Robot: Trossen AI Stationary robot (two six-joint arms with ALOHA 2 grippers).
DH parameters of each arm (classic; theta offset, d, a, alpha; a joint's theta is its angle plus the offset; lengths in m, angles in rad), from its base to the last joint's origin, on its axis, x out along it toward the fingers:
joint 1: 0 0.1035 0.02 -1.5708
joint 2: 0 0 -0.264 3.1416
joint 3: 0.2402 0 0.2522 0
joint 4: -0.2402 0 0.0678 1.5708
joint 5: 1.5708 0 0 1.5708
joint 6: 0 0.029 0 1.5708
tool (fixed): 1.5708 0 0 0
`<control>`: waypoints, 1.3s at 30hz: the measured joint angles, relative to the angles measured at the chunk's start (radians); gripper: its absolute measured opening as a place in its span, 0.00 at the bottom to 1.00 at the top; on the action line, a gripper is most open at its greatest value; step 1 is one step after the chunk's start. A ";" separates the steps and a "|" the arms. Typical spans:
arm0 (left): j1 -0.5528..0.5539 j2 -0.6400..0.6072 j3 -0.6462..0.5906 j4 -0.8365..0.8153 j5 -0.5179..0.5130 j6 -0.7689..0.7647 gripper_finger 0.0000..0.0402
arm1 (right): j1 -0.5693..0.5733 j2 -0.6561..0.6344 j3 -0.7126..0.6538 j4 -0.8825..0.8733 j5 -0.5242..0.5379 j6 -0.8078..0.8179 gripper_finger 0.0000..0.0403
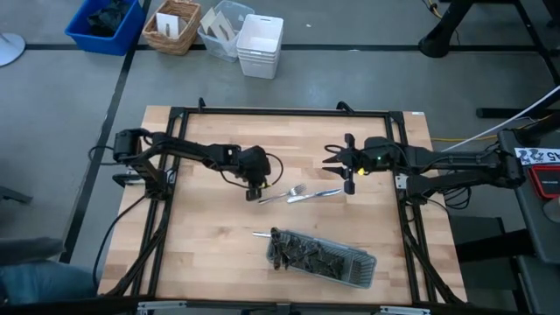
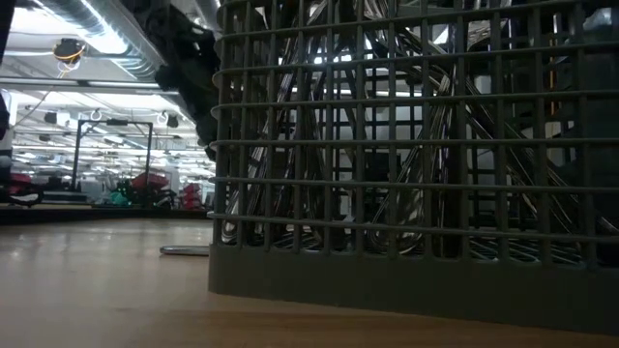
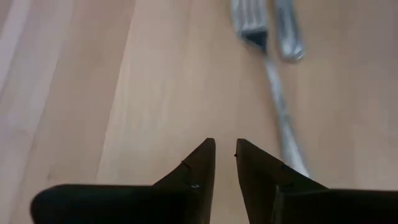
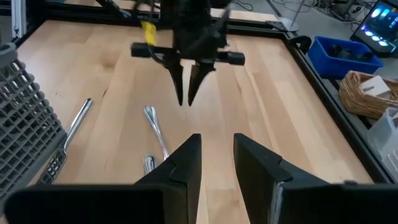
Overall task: Sort silverware
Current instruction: Put the fork into the gray silverware rack
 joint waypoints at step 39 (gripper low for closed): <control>-0.078 0.129 -0.001 0.387 0.018 -0.073 0.39 | 0.002 0.179 0.000 -0.161 0.049 -0.065 0.24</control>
